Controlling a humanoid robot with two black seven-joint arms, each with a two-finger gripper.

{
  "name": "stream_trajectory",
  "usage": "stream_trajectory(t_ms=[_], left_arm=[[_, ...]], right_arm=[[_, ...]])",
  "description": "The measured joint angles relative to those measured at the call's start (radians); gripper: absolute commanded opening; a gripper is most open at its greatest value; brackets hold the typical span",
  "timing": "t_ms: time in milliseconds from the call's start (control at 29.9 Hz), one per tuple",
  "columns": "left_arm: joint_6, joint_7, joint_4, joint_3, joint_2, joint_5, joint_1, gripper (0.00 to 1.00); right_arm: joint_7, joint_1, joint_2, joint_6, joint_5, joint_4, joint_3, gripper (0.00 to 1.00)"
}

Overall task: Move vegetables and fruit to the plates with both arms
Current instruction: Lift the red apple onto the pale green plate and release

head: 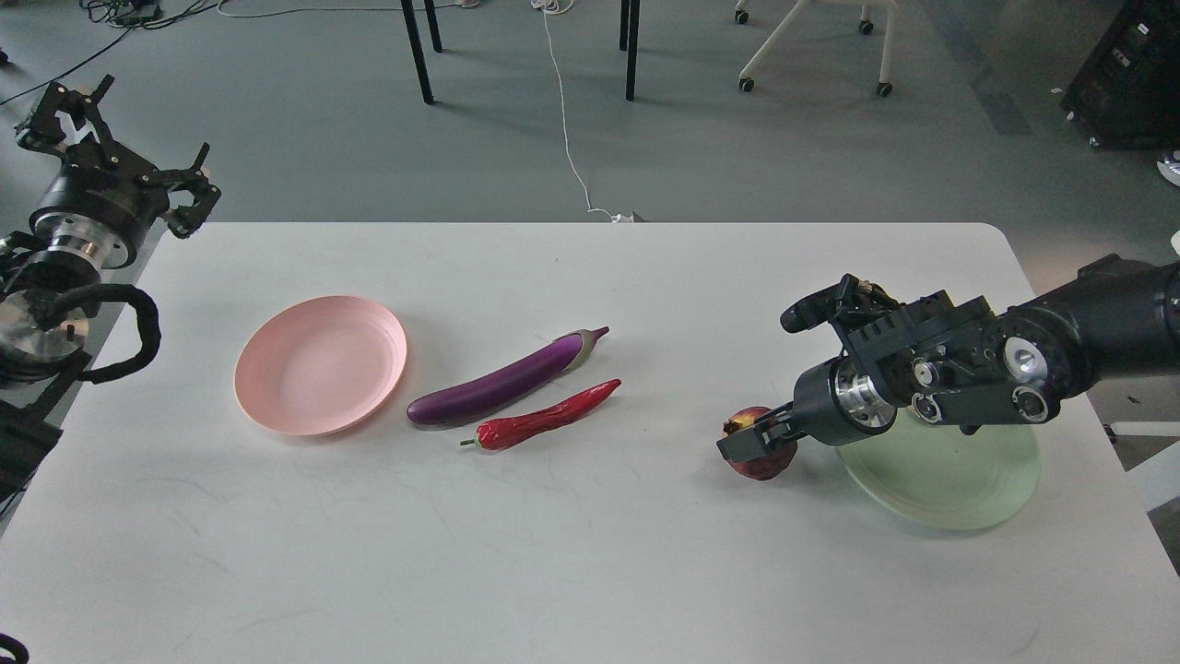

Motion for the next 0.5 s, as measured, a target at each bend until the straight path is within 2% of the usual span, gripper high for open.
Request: stream_trajectory(t_ms=[201, 334, 501], left_arm=[[0.0, 0.0, 0.0, 0.001, 0.002, 0.0, 0.0, 0.98], [-0.006, 0.001, 0.0, 0.001, 0.006, 0.0, 0.0, 0.98], [-0.012, 0.001, 0.0, -0.001, 0.019, 0.0, 0.0, 0.98]], right_arm=[[-0.001, 0.097, -0.041, 0.0, 0.008, 0.011, 0.005, 0.52], [-0.006, 0.143, -0.138, 0.004, -0.054, 0.074, -0.008, 0.54], [-0.007, 0.113, -0.282, 0.004, -0.131, 0.124, -0.051, 0.56]])
